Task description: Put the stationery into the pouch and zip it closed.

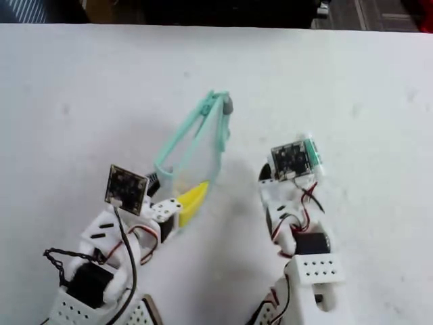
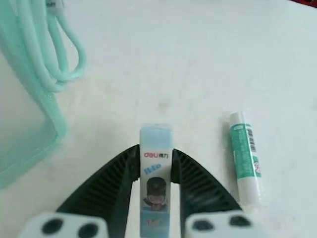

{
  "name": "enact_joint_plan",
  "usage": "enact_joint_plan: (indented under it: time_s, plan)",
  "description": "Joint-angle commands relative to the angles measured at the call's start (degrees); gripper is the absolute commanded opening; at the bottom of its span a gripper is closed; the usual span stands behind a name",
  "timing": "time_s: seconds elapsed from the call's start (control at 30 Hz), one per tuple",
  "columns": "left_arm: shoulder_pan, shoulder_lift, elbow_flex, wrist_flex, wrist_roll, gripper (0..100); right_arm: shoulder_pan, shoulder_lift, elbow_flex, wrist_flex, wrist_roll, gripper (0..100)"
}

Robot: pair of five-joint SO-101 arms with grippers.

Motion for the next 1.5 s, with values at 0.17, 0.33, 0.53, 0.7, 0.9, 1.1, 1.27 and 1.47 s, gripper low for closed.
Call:
enact_joint_plan:
  time_s: [0.17, 0.33, 0.53, 0.7, 0.9, 1.1, 1.27, 1.47]
  plan:
    - [0.8, -0.6, -0.8, -0.4, 0.3, 28, -6.0, -1.5, -37.5, 26.8, 0.8, 1.6]
    - [0.8, -0.6, -0.8, -0.4, 0.2, 28, -15.6, -1.5, -52.0, 31.8, 6.9, 1.6]
    - [0.8, -0.6, -0.7, -1.1, 0.2, 28, -28.3, -1.3, -65.5, 29.3, 3.3, 1.6]
    - [0.8, -0.6, -0.6, -1.1, 0.2, 28, -31.5, 3.1, -62.9, 23.5, -4.0, 1.6]
    - [0.8, -0.6, -0.6, -1.1, 0.2, 28, -31.8, 10.2, -58.5, 18.9, -5.1, 1.6]
    - [0.8, -0.6, -0.7, -1.1, 0.2, 28, -31.9, 12.4, -54.7, 15.7, -5.1, 1.6]
    - [0.8, -0.6, -0.7, -1.1, 0.2, 28, -31.9, 12.5, -49.6, 12.5, -4.7, 1.6]
    - [0.8, -0.6, -0.8, -1.1, 0.2, 28, -32.0, 12.5, -45.5, 7.6, -4.7, 1.6]
